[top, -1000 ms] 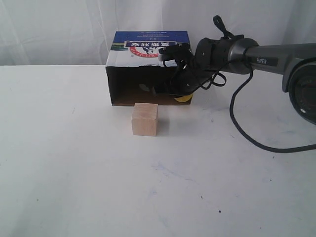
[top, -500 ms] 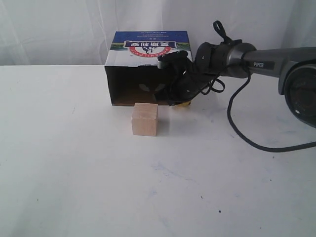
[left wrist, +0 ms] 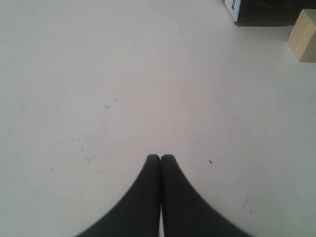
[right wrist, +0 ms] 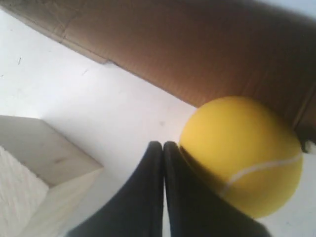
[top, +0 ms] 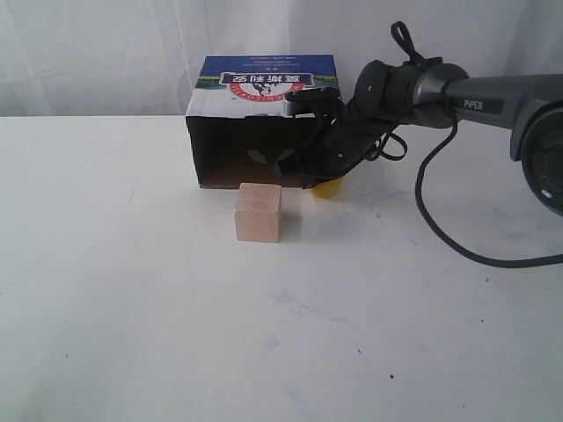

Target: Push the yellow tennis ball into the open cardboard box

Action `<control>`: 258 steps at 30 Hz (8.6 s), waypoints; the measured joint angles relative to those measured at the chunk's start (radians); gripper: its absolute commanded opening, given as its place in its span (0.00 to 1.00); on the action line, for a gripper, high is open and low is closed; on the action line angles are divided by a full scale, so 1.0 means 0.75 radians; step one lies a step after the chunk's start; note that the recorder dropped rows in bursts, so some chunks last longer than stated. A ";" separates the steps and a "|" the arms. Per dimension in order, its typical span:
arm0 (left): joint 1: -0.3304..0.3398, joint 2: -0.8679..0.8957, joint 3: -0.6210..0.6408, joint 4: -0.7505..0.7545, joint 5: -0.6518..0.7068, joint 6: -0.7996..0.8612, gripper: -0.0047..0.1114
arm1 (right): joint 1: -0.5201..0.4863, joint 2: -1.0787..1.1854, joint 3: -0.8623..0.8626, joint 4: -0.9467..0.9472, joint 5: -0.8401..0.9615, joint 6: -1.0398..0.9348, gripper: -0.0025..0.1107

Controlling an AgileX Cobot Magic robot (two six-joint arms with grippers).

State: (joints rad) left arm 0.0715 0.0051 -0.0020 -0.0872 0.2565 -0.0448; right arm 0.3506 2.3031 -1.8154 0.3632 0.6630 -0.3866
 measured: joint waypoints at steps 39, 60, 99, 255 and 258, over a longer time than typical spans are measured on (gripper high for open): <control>0.000 0.000 0.000 0.000 0.000 0.000 0.04 | 0.000 -0.296 0.292 -0.596 0.226 0.331 0.02; 0.000 0.000 0.000 0.000 0.000 0.000 0.04 | 0.000 -0.254 0.292 -0.326 -0.065 0.210 0.02; 0.000 0.000 0.000 0.000 0.000 0.000 0.04 | 0.052 -0.269 0.493 -0.795 -0.041 0.594 0.02; 0.000 0.000 0.000 0.000 0.000 0.000 0.04 | -0.759 -3.062 2.417 -0.473 -0.424 0.282 0.02; 0.000 0.000 0.000 0.000 0.000 0.000 0.04 | -0.759 -3.062 2.417 -0.473 -0.424 0.282 0.02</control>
State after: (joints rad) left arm 0.0715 0.0051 -0.0020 -0.0872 0.2565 -0.0448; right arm -0.2185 0.0067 -0.0023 0.0086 0.3449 -0.1752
